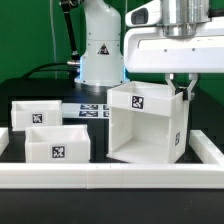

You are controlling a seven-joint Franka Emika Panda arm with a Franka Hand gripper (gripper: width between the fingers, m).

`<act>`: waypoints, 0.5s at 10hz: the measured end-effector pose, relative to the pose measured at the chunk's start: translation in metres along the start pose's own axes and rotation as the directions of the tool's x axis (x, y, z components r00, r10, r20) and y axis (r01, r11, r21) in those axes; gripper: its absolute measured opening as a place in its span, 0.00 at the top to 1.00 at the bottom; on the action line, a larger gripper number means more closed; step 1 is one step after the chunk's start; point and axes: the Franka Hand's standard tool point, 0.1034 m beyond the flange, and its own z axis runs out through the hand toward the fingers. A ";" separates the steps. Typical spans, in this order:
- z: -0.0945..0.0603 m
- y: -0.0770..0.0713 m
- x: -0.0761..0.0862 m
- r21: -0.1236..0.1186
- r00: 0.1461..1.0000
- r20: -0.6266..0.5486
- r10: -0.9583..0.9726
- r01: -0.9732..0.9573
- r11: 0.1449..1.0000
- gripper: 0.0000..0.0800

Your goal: Assemble drawer

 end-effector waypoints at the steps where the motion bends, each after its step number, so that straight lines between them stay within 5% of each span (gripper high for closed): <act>1: 0.000 0.000 -0.001 0.001 0.999 0.002 0.037 -0.037 0.999 0.95; 5: 0.000 0.001 0.007 0.039 0.927 0.021 0.374 -0.375 0.926 0.95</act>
Offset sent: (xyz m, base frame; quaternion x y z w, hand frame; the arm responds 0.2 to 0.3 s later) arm -0.0010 -0.0117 -0.0121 0.0028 -0.0088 0.2638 0.9645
